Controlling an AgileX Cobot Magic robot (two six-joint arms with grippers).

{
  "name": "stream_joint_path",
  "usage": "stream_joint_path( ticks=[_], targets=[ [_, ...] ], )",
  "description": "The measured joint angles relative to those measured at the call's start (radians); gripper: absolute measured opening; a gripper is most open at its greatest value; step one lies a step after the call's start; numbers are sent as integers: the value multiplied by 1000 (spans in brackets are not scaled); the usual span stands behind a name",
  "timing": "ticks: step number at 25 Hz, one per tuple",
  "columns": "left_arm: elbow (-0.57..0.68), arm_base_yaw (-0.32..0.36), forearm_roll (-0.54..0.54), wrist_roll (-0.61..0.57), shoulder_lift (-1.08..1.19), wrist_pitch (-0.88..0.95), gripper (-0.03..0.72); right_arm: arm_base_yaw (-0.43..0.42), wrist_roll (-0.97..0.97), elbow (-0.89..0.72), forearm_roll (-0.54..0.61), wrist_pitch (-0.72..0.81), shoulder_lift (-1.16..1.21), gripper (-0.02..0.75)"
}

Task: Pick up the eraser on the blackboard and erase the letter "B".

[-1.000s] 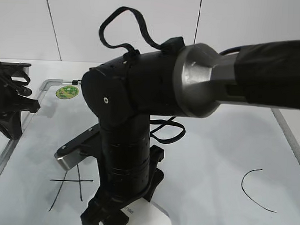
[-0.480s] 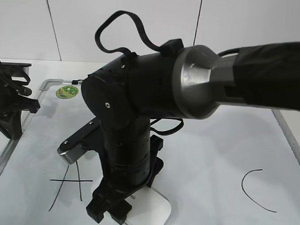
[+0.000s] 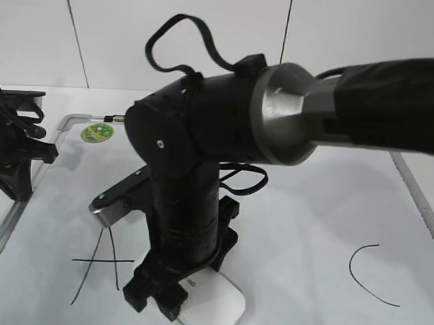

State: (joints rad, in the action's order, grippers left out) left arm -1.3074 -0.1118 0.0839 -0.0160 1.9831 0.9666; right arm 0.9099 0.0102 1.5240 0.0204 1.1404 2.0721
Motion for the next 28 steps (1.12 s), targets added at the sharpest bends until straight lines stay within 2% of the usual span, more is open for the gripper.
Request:
stream_joint_path(
  ticks=[10, 15, 19, 28],
  targets=[
    [0, 0, 0, -2, 0, -8, 25, -128, -31, 59, 38, -24, 35, 552],
    [0, 0, 0, -2, 0, -8, 25, -178, -36, 234, 38, 56, 131, 552],
    [0, 0, 0, -2, 0, -8, 25, -187, -36, 334, 32, 116, 179, 552],
    [0, 0, 0, -4, 0, -9, 25, -190, -10, 348, 72, 128, 188, 552]
  ],
)
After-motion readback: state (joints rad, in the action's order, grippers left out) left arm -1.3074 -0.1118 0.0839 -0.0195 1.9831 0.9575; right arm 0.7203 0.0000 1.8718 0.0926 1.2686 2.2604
